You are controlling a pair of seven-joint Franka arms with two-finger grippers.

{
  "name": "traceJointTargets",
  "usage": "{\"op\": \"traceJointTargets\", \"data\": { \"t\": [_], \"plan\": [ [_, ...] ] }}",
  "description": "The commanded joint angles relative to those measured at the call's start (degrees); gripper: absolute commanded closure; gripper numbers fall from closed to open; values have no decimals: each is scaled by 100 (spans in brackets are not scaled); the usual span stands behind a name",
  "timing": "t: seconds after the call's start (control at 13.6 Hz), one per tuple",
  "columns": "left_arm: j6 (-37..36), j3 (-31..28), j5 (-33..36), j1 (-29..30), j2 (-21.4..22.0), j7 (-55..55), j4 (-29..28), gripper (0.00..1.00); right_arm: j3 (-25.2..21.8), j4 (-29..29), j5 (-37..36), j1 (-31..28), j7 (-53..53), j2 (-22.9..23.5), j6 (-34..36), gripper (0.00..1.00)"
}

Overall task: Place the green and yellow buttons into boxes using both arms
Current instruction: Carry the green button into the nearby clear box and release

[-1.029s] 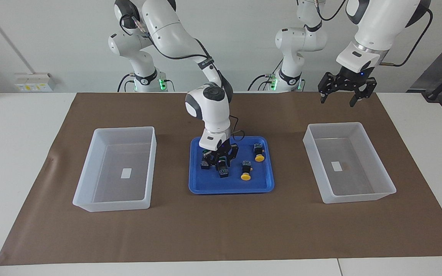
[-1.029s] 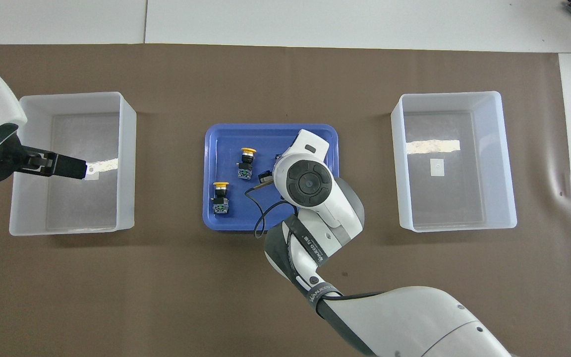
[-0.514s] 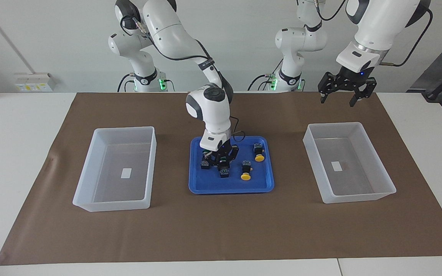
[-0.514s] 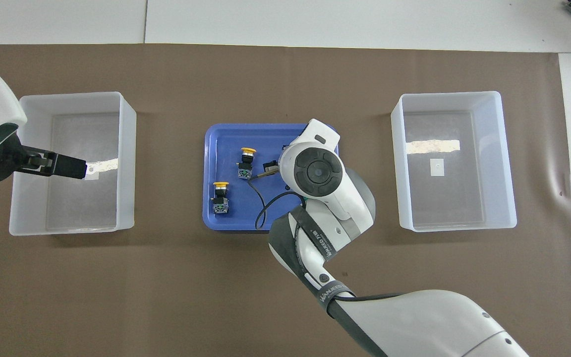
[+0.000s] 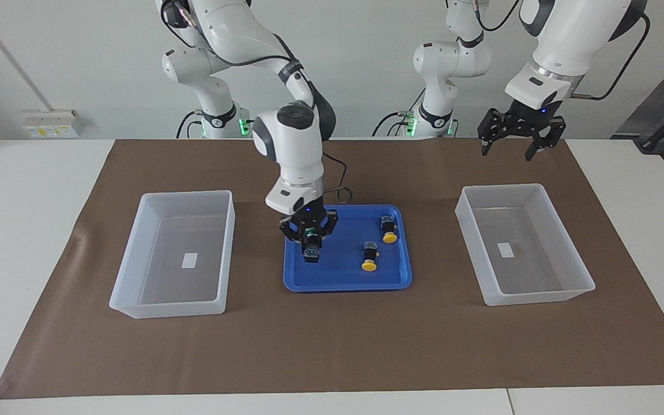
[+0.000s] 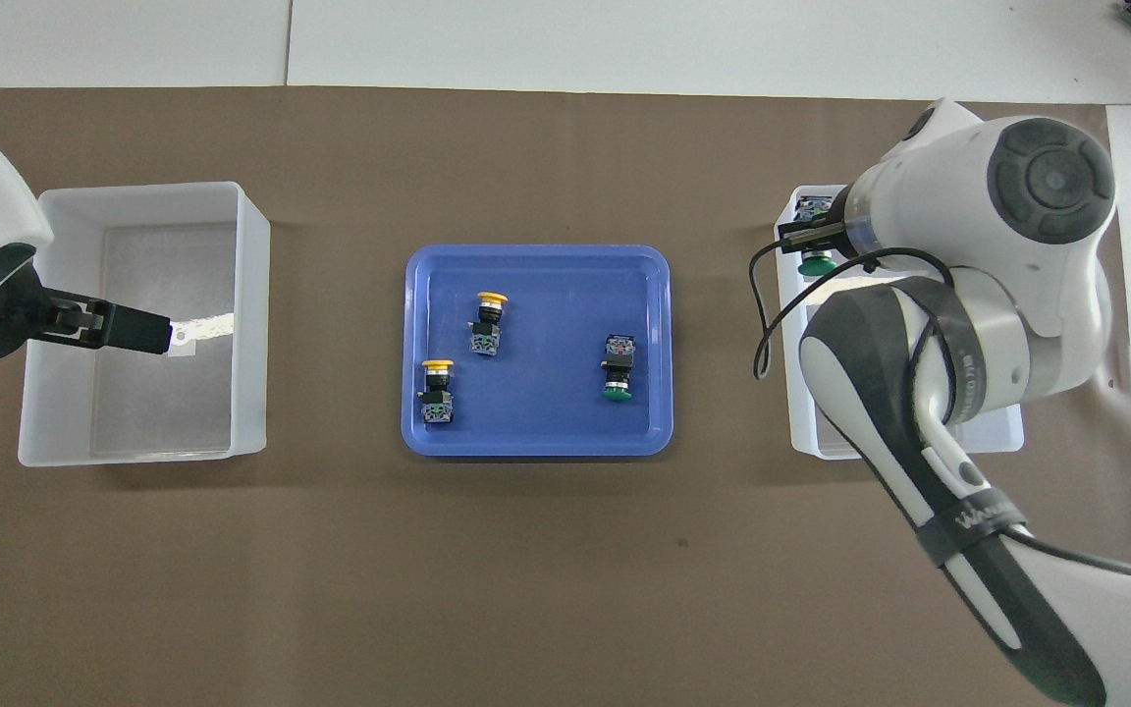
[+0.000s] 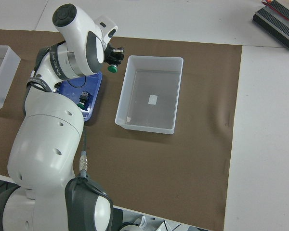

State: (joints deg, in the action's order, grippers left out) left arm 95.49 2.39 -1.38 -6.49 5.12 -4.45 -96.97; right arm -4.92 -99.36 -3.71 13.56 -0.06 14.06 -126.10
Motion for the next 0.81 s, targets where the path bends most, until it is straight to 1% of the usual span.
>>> {"op": "traceJointTargets", "data": {
  "t": [0.0,0.15,0.22,0.44,0.51,0.59,0.73],
  "plan": [
    [-66,33,94,42,50,-30,-24,0,105,-520,28,-633,-992,-8,-387,100],
    [-66,33,94,42,50,-30,-24,0,114,-1074,81,-1012,-1688,1,-1080,100],
    [-75,33,94,42,50,-39,-24,0,114,-1225,177,-1048,-1708,18,-1257,100],
    [-66,33,94,42,50,-39,-33,0,114,-1349,501,-1075,-1691,115,-1338,100],
    [-66,33,94,42,50,-30,-33,0,105,-1428,799,-1031,-1690,167,-1442,100],
    [-66,33,94,42,50,-39,-24,0,105,-1559,862,-1039,-1716,185,-1722,100],
    [-75,33,94,42,50,-39,-24,0,105,-1788,872,-1074,-1830,194,-2049,94]
  ]
}}
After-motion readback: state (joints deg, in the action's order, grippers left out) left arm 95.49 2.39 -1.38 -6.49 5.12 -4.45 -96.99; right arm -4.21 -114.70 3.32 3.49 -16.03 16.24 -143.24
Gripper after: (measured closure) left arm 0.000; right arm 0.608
